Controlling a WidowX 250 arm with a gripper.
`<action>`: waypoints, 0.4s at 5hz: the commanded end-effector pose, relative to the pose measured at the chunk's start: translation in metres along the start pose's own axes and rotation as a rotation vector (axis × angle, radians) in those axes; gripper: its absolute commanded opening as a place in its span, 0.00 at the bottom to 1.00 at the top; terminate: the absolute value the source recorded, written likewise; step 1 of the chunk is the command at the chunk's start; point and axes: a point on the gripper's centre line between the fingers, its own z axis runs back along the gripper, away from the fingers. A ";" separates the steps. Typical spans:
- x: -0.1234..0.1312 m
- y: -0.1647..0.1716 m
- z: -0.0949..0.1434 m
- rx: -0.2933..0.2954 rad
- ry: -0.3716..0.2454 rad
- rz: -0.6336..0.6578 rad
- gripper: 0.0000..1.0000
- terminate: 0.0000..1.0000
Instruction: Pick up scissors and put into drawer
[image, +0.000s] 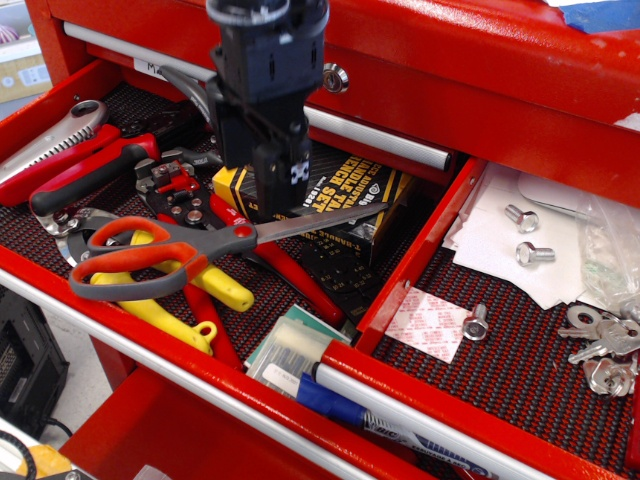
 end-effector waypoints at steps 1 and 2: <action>0.002 0.000 -0.014 -0.005 -0.006 0.053 1.00 0.00; 0.001 0.002 -0.019 -0.043 0.005 0.069 1.00 0.00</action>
